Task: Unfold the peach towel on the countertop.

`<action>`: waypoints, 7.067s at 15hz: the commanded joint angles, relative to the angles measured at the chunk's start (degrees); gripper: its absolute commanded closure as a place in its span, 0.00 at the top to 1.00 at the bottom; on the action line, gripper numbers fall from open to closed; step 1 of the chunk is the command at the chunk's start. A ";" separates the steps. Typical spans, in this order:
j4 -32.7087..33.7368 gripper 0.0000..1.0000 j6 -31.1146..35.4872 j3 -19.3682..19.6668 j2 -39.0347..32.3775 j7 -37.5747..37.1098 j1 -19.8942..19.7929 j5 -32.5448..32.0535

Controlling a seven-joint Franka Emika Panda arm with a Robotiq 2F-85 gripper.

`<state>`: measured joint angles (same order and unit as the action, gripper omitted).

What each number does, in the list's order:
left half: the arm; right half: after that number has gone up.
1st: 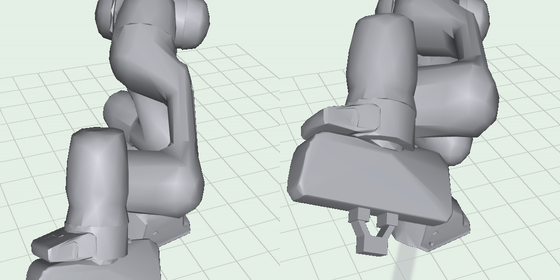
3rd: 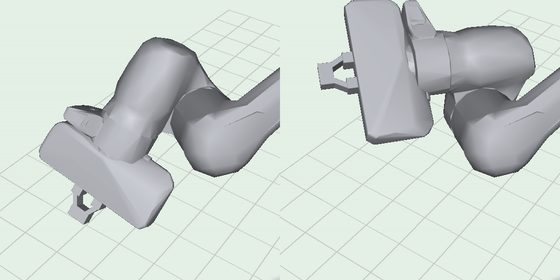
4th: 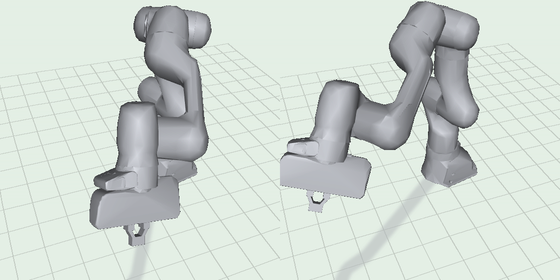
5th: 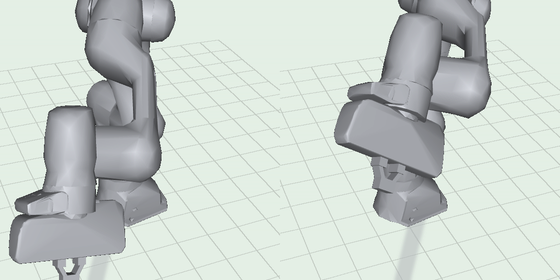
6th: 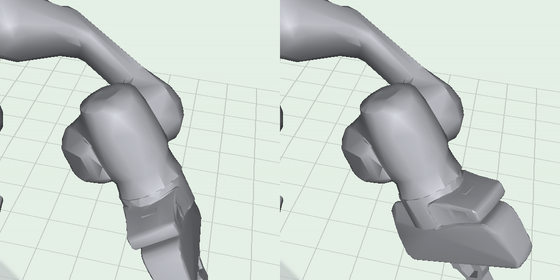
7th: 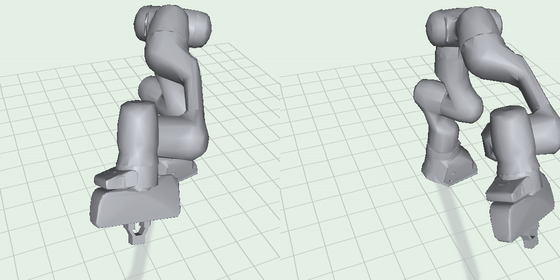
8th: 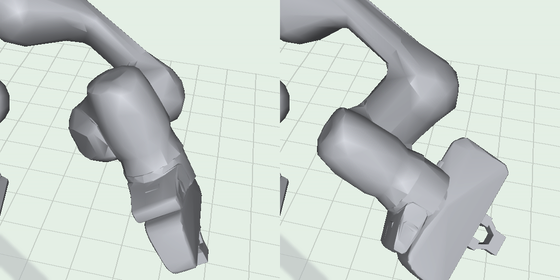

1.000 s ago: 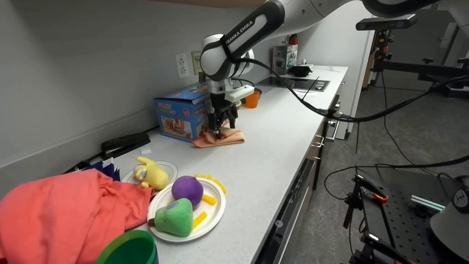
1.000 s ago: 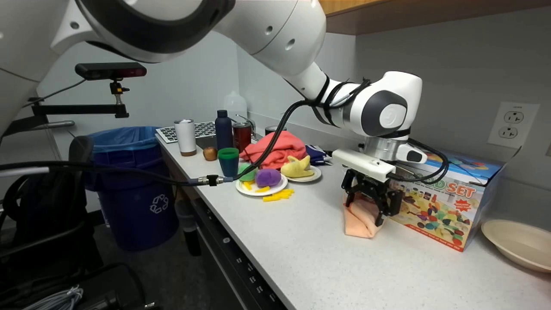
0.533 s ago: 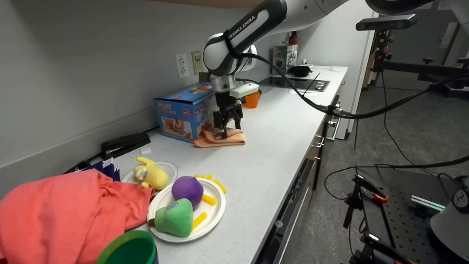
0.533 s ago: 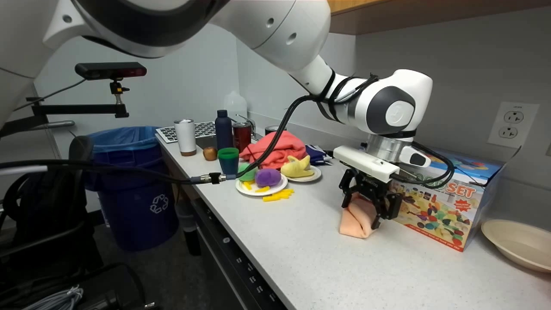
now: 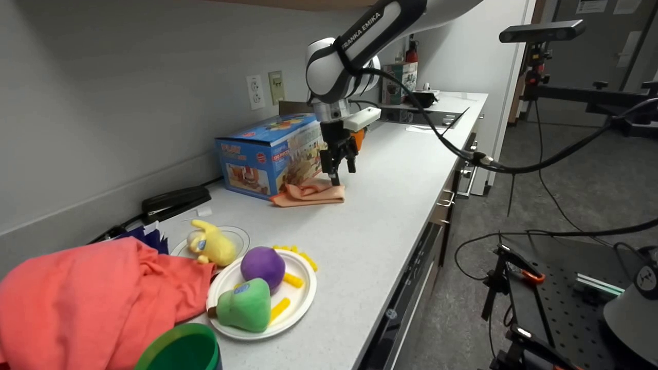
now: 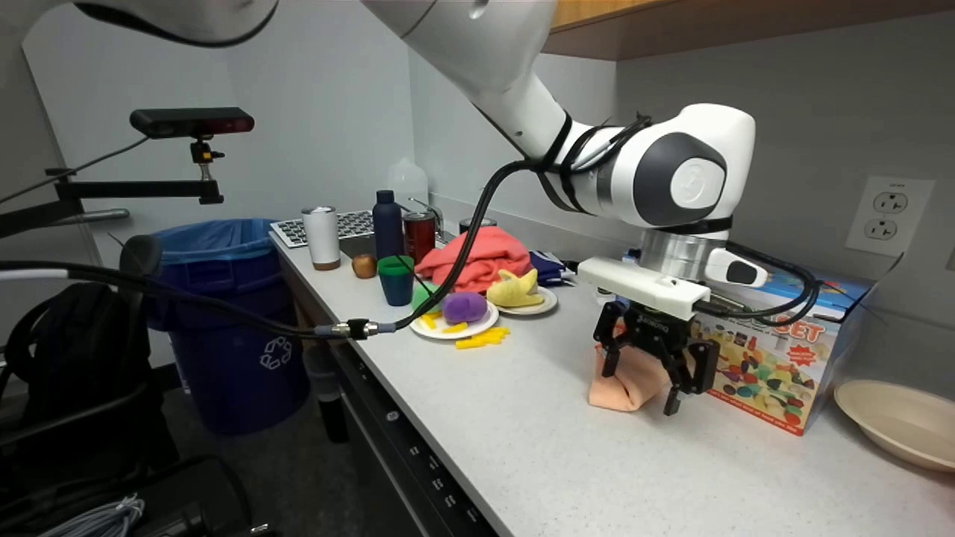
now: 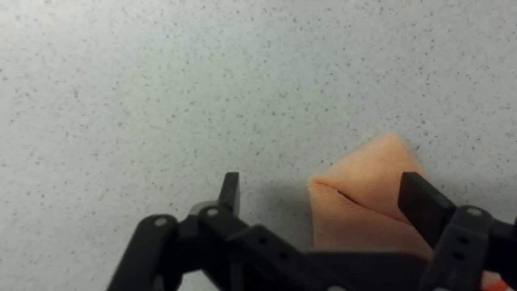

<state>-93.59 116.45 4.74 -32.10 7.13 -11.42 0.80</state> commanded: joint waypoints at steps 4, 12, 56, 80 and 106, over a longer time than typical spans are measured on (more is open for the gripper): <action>-7.68 1.00 8.39 -1.29 7.84 2.49 2.69 -1.73; -1.92 1.00 12.44 -2.09 0.62 -0.14 5.89 -2.57; -24.28 1.00 7.62 -1.59 19.73 -10.49 8.08 -12.14; -19.80 1.00 2.90 6.86 13.66 -27.63 10.86 -25.00; -14.12 1.00 -0.81 -2.49 13.78 0.87 9.48 -9.78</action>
<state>-107.80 115.77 2.56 -18.32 8.06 -1.67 -8.90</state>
